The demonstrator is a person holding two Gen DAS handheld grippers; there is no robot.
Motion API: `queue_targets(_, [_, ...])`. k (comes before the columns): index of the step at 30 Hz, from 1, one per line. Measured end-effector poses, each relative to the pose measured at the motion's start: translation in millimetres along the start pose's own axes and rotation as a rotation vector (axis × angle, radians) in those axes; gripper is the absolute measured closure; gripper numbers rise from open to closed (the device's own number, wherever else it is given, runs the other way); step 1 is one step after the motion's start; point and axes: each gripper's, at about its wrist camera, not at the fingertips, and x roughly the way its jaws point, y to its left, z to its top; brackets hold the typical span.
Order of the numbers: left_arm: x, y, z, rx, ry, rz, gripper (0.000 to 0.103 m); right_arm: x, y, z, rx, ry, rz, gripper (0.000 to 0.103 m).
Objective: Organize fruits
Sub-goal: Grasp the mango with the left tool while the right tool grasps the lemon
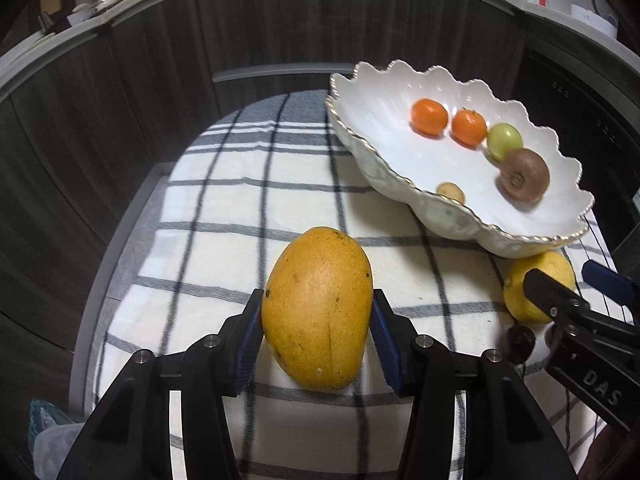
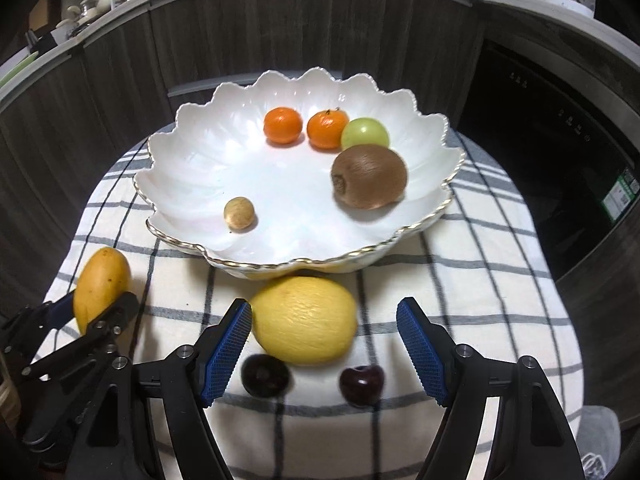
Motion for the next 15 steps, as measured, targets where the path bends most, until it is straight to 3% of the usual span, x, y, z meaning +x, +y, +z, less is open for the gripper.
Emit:
queue_targets(10, [1.0,13.2,4.1,-0.030,-0.003,0.009,0.053,26.5,10.6,5.3,0.025,0.068,-0.002,0.028])
queue_targets(15, [0.9,13.7,5.1,-0.032,-0.003,0.010,0.053,30.3,13.6,4.7,0.014,0.070,-0.017,0.034])
